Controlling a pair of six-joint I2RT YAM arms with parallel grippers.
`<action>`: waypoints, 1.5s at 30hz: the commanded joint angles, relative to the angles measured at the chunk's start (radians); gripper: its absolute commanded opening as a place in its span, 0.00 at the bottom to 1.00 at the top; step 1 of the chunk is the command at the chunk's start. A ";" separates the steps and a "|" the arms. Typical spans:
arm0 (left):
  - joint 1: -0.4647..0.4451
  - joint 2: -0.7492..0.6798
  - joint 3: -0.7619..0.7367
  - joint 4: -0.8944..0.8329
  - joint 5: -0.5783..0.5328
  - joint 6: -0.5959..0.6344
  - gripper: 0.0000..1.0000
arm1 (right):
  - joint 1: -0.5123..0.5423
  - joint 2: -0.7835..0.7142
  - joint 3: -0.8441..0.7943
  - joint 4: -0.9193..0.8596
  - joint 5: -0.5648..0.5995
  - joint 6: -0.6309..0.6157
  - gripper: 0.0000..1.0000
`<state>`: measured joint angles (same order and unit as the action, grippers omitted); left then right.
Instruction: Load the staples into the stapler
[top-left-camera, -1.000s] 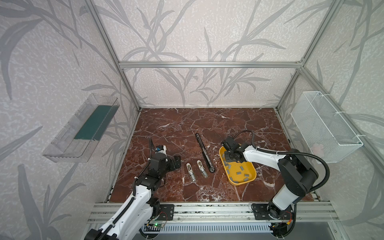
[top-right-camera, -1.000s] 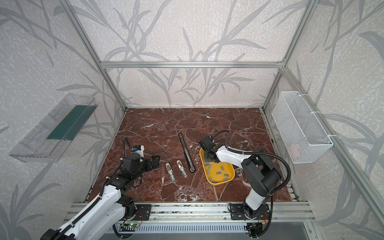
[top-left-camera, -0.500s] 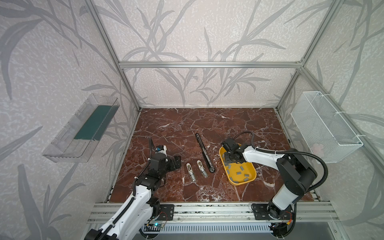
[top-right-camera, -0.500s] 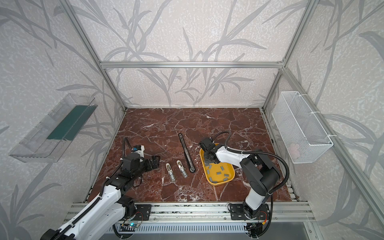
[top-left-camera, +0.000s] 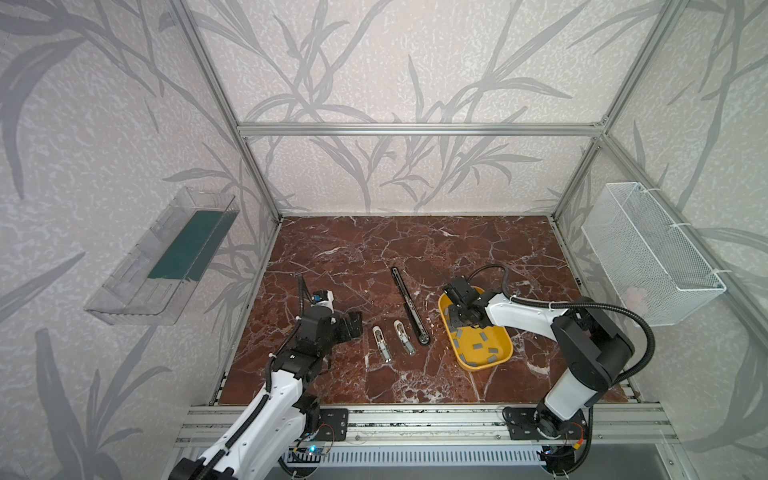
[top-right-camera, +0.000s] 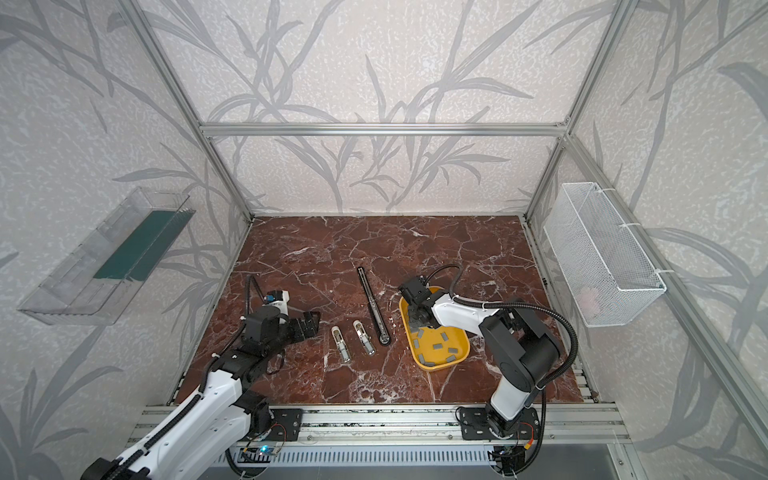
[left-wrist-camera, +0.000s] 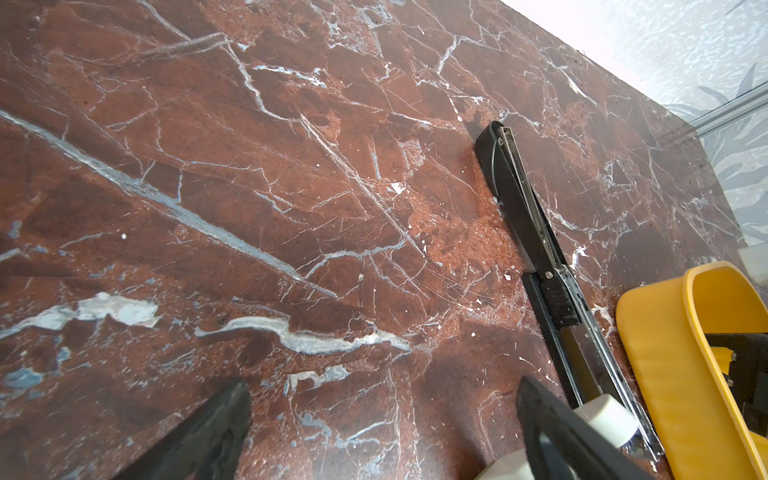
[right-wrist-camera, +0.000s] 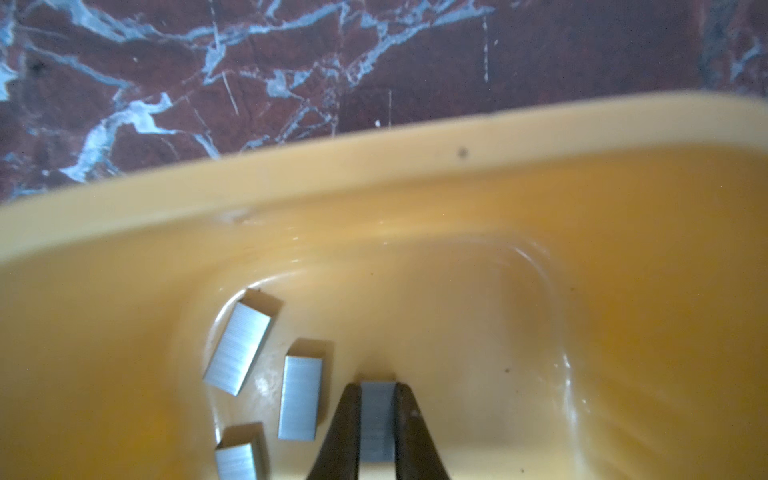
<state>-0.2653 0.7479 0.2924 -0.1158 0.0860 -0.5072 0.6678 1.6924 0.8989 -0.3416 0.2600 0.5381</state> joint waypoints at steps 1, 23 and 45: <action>0.000 -0.005 0.011 0.054 0.056 0.020 0.99 | -0.003 0.005 -0.034 -0.008 0.019 0.003 0.14; 0.000 -0.466 -0.020 -0.235 -0.065 -0.048 0.99 | 0.200 -0.609 -0.095 0.028 -0.014 -0.259 0.08; -0.002 -0.329 -0.028 -0.148 0.011 -0.028 0.99 | 0.380 -0.248 -0.099 0.381 -0.101 -0.284 0.06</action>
<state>-0.2657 0.4320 0.2619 -0.2893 0.0944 -0.5419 1.0237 1.4216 0.7956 -0.0017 0.1741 0.2325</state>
